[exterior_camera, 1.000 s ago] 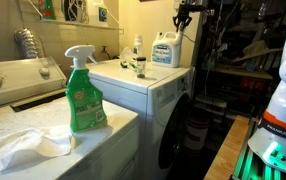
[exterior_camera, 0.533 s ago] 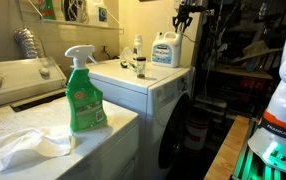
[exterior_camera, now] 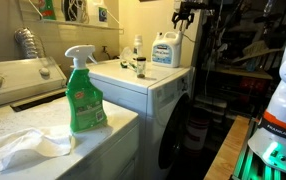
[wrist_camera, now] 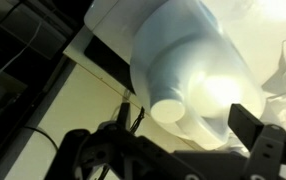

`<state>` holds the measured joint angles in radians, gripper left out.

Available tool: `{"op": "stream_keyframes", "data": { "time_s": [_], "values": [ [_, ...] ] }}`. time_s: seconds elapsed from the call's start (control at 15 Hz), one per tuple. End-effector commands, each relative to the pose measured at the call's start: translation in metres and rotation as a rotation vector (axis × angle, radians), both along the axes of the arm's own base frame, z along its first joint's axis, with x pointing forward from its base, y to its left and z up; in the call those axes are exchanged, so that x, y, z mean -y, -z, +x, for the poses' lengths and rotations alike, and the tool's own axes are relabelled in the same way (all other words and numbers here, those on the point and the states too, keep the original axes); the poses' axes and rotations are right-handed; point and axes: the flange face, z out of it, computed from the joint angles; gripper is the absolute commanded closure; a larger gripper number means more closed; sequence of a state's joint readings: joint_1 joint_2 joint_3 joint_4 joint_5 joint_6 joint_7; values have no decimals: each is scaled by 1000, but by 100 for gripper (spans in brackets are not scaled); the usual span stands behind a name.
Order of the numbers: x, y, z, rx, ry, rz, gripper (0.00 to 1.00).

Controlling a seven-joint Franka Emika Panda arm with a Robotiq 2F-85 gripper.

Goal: Put the white lid on the white container of detergent

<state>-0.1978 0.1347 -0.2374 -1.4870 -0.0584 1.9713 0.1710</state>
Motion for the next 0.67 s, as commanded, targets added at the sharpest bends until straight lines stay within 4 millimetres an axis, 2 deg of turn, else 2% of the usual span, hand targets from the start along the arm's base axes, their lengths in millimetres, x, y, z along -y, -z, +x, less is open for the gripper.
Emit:
{"op": "stream_keyframes", "data": {
  "time_s": [0.0, 0.2, 0.33, 0.6],
  "values": [
    [-35, -15, -45, -23, -180, 89, 0],
    [-69, -34, -69, -38, -333, 140, 0],
    [-89, -41, -84, -114, -408, 188, 0],
    [-121, -39, -110, -300, -550, 239, 0]
  ]
}}
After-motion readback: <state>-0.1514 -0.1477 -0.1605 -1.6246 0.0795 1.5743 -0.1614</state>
